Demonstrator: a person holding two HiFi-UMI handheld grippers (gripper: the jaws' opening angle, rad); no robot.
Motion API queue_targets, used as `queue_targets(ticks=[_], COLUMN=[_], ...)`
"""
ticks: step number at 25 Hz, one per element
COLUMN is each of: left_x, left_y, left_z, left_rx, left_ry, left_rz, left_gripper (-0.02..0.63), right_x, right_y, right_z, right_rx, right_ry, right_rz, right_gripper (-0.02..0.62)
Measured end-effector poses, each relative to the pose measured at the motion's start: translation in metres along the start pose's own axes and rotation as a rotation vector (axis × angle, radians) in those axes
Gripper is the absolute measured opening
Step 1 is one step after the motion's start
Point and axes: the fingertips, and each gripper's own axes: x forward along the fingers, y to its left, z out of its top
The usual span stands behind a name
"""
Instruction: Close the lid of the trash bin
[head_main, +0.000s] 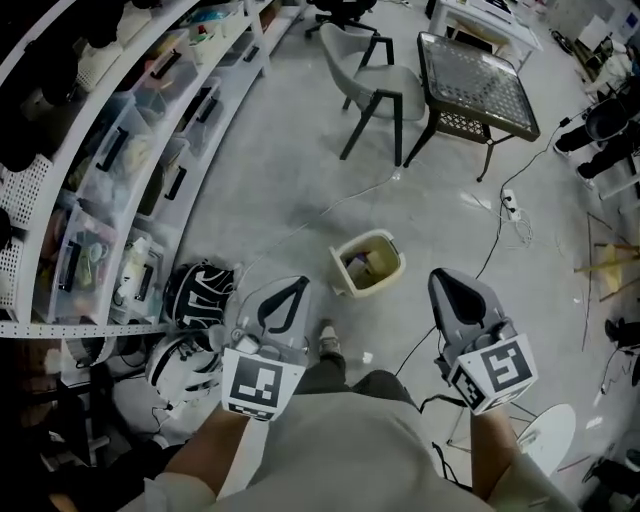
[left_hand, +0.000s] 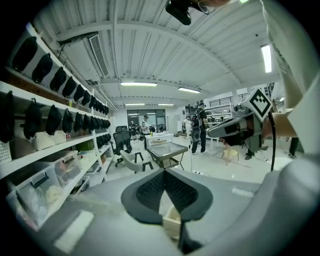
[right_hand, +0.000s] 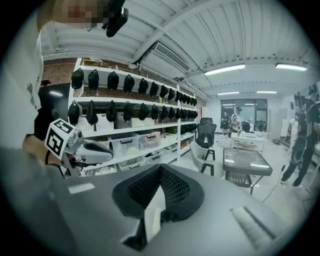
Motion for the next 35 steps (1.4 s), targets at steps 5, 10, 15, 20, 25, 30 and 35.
queue_targets(ticks=[5,10,15,20,25,30,35], left_x=[0.026,0.047,0.065,0.095,0.132,0.165,0.189], left_y=[0.018,0.025,0.027,0.029,0.014,-0.001,-0.006], left_z=[-0.023,-0.051,-0.085,-0.140,-0.198,-0.254,-0.314], left_rx=[0.016,-0.020,-0.064,-0.135,-0.187,-0.219,-0.244], left_ry=[0.040,0.087,0.151,0.236,0.344,0.431,0.518], left_rz=[-0.043,-0.079,-0.096,-0.092,-0.115,-0.121,-0.124], left_gripper=[0.003,0.003,0.003,0.003,0.002,0.003,0.003], right_x=[0.038,0.070,0.092,0.118,0.144,0.165,0.188], right_y=[-0.005,-0.010,-0.016,-0.037,-0.066,-0.084,-0.090], right_z=[-0.025,-0.052,-0.080,-0.123,-0.176,-0.233,-0.287], right_rx=[0.048,0.079,0.108,0.151,0.192,0.213,0.226], right_ry=[0.070,0.132,0.187,0.237,0.290,0.351,0.416], right_rz=[0.004,0.012,0.023,0.016,0.010,0.018,0.045], right_gripper=[0.003,0.003,0.003,0.003,0.003,0.003,0.003])
